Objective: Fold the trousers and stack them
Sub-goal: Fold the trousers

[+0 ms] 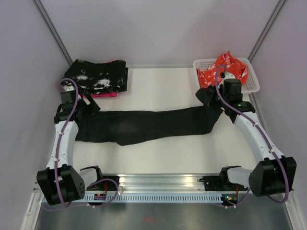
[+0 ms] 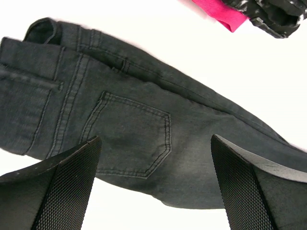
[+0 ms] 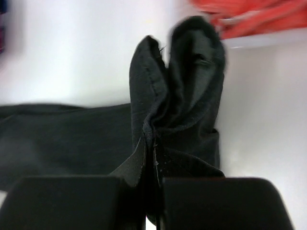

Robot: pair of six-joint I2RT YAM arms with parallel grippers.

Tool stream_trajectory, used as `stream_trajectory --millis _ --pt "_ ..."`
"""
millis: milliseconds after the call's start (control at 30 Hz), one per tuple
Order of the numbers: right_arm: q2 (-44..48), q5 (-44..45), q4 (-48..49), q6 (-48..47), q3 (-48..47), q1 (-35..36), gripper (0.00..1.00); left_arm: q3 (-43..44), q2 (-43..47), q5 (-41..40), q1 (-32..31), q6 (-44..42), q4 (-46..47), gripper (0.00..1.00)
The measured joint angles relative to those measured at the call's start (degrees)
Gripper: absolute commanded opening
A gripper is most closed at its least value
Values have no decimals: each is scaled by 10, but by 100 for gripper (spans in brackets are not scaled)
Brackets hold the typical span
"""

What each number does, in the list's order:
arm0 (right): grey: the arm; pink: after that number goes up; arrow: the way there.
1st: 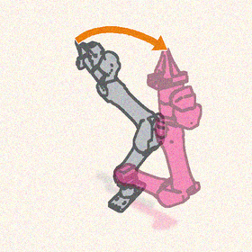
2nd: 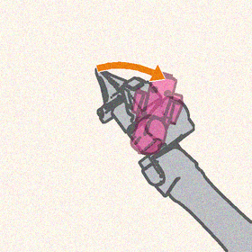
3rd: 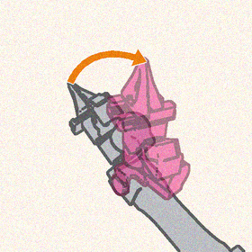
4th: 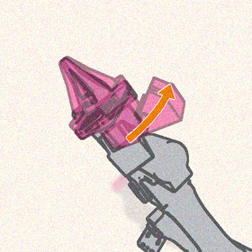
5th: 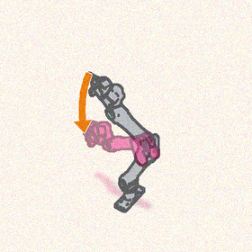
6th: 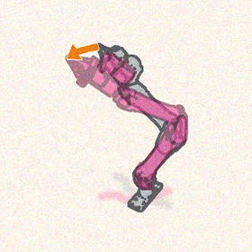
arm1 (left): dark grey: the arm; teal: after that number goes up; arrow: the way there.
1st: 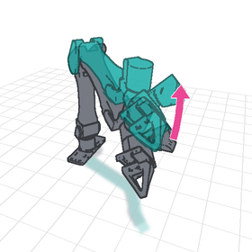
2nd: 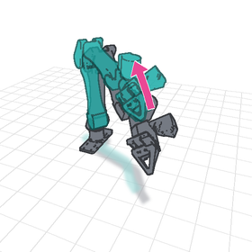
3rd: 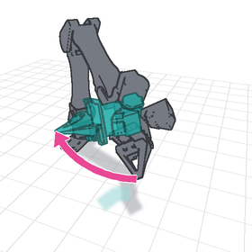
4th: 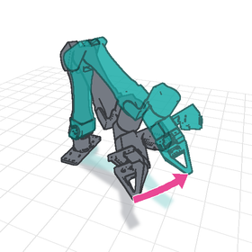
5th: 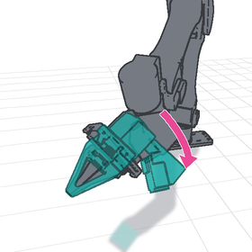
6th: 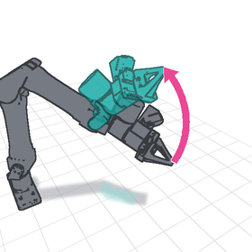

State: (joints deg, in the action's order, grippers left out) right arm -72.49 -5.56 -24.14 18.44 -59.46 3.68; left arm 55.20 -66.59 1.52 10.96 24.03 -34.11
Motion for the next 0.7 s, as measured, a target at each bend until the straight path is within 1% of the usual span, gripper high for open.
stream_trajectory --millis 100,167,233,300,367,433,533,700 --pt "23 10 6 30 0 90 0 -25 16 2 16 10 7 100" --pt "6 21 9 48 -8 158 0 -46 16 5 30 16 12 100" --pt "-37 40 11 57 -32 218 0 -69 16 9 43 23 12 100" --pt "-103 70 13 69 -71 283 0 -86 22 16 53 28 12 100" --pt "-168 99 27 90 -105 333 0 -99 37 21 55 30 11 100" --pt "-220 121 43 123 -127 366 0 -106 61 30 56 30 12 100" --pt "-269 156 62 181 -138 387 0 -112 97 35 56 31 12 100" --pt "-289 205 104 255 -128 407 0 -128 139 35 57 31 12 100"
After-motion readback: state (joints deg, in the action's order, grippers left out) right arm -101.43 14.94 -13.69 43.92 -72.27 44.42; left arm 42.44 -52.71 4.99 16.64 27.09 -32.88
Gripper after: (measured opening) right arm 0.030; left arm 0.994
